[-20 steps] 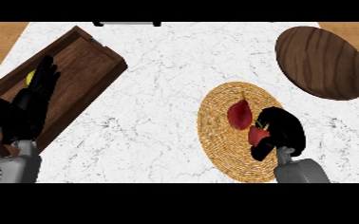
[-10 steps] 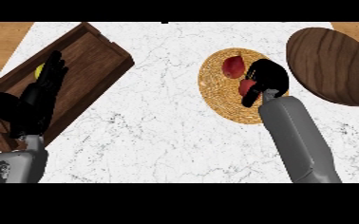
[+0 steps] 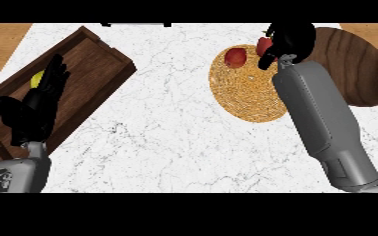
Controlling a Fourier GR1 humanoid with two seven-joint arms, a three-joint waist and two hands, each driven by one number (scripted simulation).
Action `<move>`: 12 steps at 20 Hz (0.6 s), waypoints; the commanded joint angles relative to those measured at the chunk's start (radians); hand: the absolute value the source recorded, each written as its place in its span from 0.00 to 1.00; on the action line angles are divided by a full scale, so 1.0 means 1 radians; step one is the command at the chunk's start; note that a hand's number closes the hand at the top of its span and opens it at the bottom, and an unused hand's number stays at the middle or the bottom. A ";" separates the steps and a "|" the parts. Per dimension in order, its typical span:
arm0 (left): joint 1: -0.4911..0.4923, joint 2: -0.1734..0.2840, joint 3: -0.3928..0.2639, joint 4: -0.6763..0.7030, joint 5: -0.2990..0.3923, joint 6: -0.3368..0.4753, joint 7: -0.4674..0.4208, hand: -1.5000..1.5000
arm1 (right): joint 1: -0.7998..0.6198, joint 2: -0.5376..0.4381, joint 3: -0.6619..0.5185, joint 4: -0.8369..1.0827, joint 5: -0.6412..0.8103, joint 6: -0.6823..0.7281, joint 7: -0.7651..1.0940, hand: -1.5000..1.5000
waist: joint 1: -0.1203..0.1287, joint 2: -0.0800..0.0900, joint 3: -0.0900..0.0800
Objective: Pick the bell pepper from the placemat and place it in the bowl
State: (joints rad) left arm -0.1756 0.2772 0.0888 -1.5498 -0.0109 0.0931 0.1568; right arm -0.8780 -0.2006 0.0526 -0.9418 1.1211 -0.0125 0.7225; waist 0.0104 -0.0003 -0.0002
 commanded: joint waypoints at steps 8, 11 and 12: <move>0.021 0.009 0.034 -0.020 0.017 -0.025 0.014 0.50 | -0.055 -0.070 -0.075 -0.216 0.041 -0.039 0.124 1.00 | -0.008 -0.002 0.000; 0.008 -0.014 0.012 -0.022 -0.011 -0.002 0.013 0.50 | -0.044 -0.157 -0.171 -0.075 -0.001 -0.150 0.001 1.00 | -0.001 0.003 0.001; -0.013 -0.010 0.031 0.037 0.008 -0.026 -0.026 0.50 | -0.024 -0.143 -0.167 -0.107 -0.012 -0.140 0.001 1.00 | -0.006 0.002 0.000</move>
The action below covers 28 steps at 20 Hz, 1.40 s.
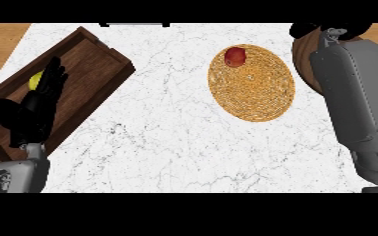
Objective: Pick the bell pepper from the placemat and place it in the bowl
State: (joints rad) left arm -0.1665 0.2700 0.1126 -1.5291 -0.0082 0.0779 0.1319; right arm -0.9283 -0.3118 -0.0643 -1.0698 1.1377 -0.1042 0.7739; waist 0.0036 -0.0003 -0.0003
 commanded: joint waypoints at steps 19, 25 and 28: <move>-0.055 -0.017 -0.004 0.008 -0.009 -0.029 0.025 0.50 | -0.054 -0.297 -0.343 0.699 -0.233 -0.356 -0.632 1.00 | 0.049 0.024 0.003; -0.064 -0.011 -0.001 0.010 -0.003 -0.042 0.013 0.50 | -0.029 -0.334 -0.357 0.845 -0.234 -0.173 -0.496 0.00 | 0.050 0.026 0.004; -0.063 -0.012 0.005 -0.003 -0.008 -0.029 0.029 0.50 | 0.007 -0.363 -0.374 0.870 -0.262 -0.124 -0.633 0.00 | 0.044 0.023 0.005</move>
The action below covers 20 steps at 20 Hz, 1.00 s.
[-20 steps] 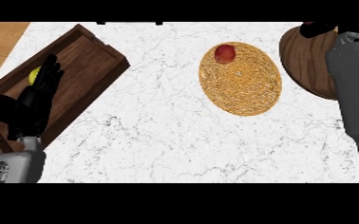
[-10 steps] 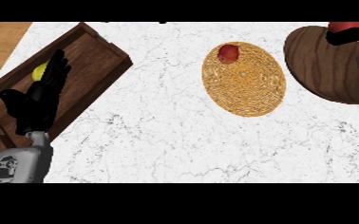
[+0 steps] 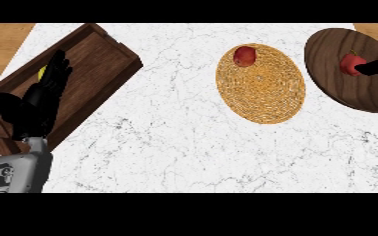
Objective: Pick the bell pepper from the placemat and place it in the bowl
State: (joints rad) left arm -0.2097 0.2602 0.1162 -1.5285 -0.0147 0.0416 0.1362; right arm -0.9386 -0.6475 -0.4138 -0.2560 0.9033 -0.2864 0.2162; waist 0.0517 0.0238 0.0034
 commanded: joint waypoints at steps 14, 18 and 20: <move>0.038 -0.012 0.016 -0.011 -0.005 0.018 -0.009 0.50 | 0.101 -0.075 -0.511 -0.060 -0.552 0.087 -0.509 0.00 | -0.046 -0.013 0.002; 0.057 -0.009 0.018 -0.013 -0.011 0.010 -0.019 0.50 | 0.202 -0.155 -0.531 -0.022 -0.595 0.209 -0.513 0.00 | -0.042 -0.016 -0.001; 0.086 0.013 0.033 -0.095 0.015 -0.006 0.058 0.50 | 0.278 -0.197 -0.537 -0.030 -0.617 0.305 -0.535 0.00 | -0.047 -0.023 -0.001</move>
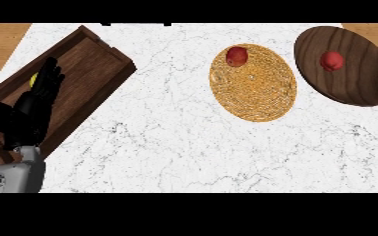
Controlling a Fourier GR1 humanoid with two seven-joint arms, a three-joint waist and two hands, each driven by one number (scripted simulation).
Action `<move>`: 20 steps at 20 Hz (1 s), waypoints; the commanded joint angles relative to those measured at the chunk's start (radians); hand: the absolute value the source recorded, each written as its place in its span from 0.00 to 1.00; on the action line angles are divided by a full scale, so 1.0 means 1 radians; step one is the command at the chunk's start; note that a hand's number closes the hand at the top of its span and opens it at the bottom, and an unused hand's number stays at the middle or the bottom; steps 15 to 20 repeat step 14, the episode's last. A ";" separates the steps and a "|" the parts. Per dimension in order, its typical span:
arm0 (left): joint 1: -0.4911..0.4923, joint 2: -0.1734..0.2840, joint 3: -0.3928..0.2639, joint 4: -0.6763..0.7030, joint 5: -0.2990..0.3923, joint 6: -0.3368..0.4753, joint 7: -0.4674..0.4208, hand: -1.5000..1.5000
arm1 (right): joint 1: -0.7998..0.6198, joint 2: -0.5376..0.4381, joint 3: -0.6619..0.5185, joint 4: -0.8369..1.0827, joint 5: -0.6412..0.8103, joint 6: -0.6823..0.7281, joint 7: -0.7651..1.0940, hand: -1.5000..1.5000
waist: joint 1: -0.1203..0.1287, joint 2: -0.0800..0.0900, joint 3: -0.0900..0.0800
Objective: Pick the bell pepper from the placemat and place it in the bowl
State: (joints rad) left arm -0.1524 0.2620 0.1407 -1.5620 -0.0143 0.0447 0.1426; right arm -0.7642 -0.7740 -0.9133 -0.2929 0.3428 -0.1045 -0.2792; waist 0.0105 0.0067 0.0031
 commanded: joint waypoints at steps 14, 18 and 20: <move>0.017 -0.010 0.010 -0.006 -0.014 -0.014 -0.012 0.50 | 0.332 -0.133 -0.088 -0.002 -0.267 0.452 -0.181 0.00 | -0.005 -0.005 -0.002; 0.017 -0.010 0.010 -0.006 -0.014 -0.014 -0.012 0.50 | 0.332 -0.133 -0.088 -0.002 -0.267 0.452 -0.181 0.00 | -0.005 -0.005 -0.002; 0.017 -0.010 0.010 -0.006 -0.014 -0.014 -0.012 0.50 | 0.332 -0.133 -0.088 -0.002 -0.267 0.452 -0.181 0.00 | -0.005 -0.005 -0.002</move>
